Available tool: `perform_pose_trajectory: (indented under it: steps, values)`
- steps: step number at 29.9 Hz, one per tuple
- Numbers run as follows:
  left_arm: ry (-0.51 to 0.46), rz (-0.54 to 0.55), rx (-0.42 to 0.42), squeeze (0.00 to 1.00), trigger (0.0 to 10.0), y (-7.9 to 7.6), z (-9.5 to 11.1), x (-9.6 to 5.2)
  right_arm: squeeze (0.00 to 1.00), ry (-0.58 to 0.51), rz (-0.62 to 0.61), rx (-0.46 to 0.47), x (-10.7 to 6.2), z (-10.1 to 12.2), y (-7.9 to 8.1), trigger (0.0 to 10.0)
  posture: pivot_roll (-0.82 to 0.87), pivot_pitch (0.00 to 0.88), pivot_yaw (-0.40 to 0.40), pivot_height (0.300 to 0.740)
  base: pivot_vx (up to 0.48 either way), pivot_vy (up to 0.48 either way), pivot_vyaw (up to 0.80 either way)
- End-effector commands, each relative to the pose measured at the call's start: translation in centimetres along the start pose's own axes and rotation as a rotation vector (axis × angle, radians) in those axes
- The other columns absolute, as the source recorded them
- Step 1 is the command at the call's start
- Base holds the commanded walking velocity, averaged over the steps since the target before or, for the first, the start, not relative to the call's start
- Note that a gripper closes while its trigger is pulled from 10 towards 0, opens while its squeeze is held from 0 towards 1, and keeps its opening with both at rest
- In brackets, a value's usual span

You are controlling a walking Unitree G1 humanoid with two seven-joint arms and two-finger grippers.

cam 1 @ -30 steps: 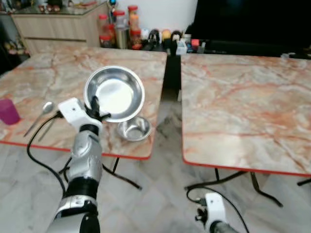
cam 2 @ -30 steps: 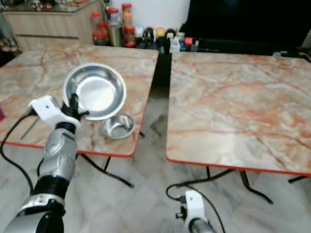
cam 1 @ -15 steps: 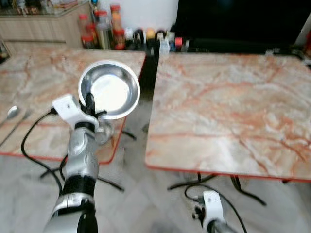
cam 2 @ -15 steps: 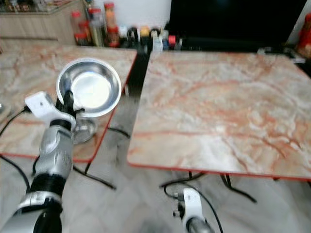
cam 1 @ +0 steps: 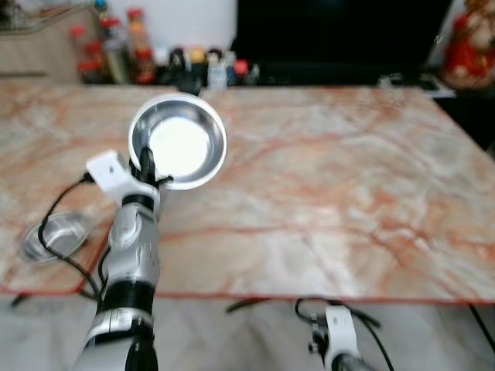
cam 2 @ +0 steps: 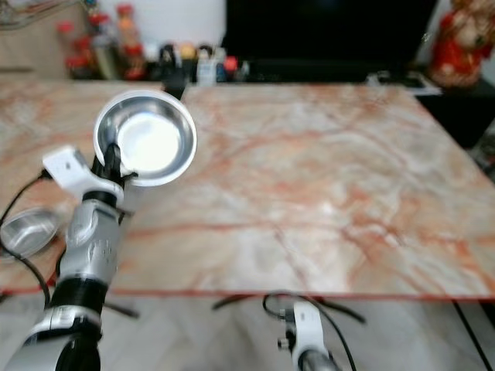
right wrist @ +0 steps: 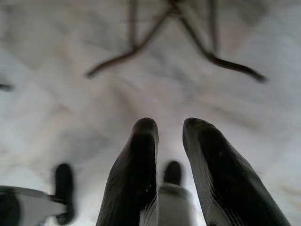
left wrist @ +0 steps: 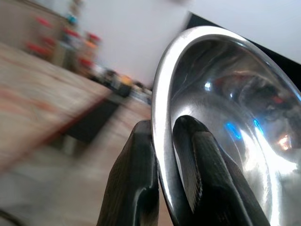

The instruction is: Setting the table

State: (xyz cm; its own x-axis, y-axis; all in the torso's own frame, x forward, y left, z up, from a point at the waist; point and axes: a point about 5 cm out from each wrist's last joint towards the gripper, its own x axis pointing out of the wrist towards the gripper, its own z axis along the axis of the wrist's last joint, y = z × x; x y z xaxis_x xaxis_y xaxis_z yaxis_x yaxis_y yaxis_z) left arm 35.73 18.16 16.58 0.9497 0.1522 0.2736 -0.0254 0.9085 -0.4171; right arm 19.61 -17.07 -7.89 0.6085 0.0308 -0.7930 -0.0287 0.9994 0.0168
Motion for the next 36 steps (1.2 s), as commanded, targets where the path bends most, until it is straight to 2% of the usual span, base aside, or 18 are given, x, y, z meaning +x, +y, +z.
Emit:
perform_pose_trajectory:
  steps: [1, 9, 24, 29, 36]
  values:
    - [-0.028, -0.042, 0.008, 0.00, 10.0, -0.9, 0.7, 0.4, 0.00, 0.007, -0.008, 0.009, 0.0, -0.1, -0.3, 10.0, 0.00, 0.000, -0.004, 0.740, 0.244, -0.412, -0.49]
    - [-0.027, -0.045, 0.006, 0.00, 10.0, -1.0, 0.7, 0.5, 0.00, -0.005, -0.012, 0.016, 0.0, 0.1, -0.4, 10.0, 0.00, 0.000, -0.005, 0.740, 0.150, -0.401, -0.19]
    - [0.003, -0.029, 0.003, 0.00, 10.0, -0.8, 0.3, 0.5, 0.00, -0.001, -0.002, 0.009, -0.1, 0.0, -0.4, 10.0, 0.01, 0.000, -0.007, 0.740, 0.000, 0.000, 0.00]
    - [0.050, -0.050, -0.013, 0.00, 10.0, -1.0, -0.6, -0.1, 0.00, -0.007, 0.000, 0.009, 0.0, 0.1, -0.3, 10.0, 0.01, 0.000, -0.007, 0.740, 0.000, 0.000, 0.00]
    - [0.053, -0.042, -0.003, 0.00, 10.0, -0.9, -0.7, -0.2, 0.00, -0.006, 0.000, 0.005, 0.0, 0.1, -0.4, 10.0, 0.01, 0.000, -0.009, 0.740, 0.000, 0.000, 0.00]
